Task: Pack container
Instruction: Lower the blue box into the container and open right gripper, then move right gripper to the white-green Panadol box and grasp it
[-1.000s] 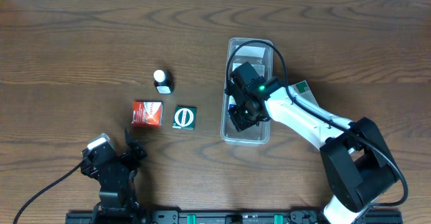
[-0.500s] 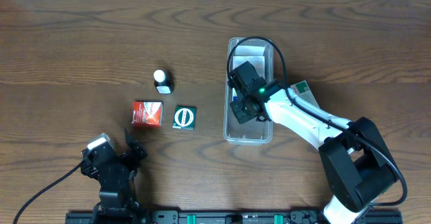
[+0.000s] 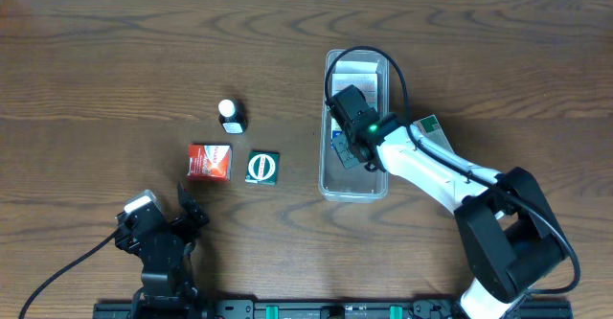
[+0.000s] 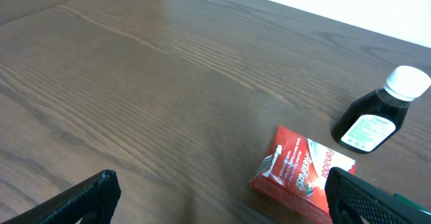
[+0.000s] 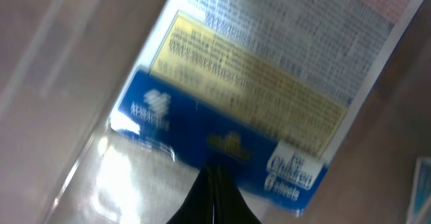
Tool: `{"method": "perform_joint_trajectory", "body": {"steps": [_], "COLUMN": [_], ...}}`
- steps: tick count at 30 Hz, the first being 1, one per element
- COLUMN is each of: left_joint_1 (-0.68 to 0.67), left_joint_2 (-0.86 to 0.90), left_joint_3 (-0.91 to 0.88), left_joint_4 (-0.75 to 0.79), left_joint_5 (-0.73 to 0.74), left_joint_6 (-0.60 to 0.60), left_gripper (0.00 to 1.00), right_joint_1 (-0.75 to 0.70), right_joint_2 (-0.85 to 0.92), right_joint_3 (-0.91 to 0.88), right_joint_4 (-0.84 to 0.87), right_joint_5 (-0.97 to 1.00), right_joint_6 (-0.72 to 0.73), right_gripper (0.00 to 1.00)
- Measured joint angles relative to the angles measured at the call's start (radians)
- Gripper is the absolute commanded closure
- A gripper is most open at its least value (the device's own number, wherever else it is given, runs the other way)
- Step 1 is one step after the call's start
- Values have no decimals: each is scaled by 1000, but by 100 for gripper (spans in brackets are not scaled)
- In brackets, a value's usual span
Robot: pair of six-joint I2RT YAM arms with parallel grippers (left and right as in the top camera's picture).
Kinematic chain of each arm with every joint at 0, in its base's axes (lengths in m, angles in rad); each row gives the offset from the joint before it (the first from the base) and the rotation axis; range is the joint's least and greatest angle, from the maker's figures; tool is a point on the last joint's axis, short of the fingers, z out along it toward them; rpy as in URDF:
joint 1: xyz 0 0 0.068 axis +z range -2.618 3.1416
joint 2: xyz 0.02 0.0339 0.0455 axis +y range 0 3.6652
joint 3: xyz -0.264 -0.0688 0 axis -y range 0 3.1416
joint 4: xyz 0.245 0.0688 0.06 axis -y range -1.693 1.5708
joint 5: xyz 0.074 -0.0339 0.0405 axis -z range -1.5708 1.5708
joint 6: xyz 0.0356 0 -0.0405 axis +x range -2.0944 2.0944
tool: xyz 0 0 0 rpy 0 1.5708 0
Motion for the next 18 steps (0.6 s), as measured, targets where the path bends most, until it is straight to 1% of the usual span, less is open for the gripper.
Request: {"method": "perform_joint_trajectory", "body": {"steps": [1, 3, 4, 6, 8, 9, 13, 15, 18], "left_joint_1": [0, 0, 0, 0, 0, 0, 0, 0, 0], "left_joint_2": [0, 0, 0, 0, 0, 0, 0, 0, 0], "left_joint_3": [0, 0, 0, 0, 0, 0, 0, 0, 0], "left_joint_4": [0, 0, 0, 0, 0, 0, 0, 0, 0], "left_joint_5": [0, 0, 0, 0, 0, 0, 0, 0, 0], "left_joint_6": [0, 0, 0, 0, 0, 0, 0, 0, 0], "left_gripper": [2, 2, 2, 2, 2, 2, 2, 2, 2], "right_joint_1": [-1, -6, -13, -37, -93, -121, -290, -380, -506], "right_joint_2": [-11, -60, -96, -190, -301, -338, -430, -422, -363], "right_joint_3": [5, 13, 18, 29, 47, 56, 79, 78, 69], "right_joint_4": [-29, -78, -101, -138, -175, -188, -258, -285, -294], "right_joint_5": [-18, -62, -84, -117, -141, -145, -161, -162, -179], "right_joint_6": [0, 16, 18, 21, 22, 28, 28, 28, 20], "right_gripper": [92, 69, 56, 37, 12, 2, 1, 1, 1]}}
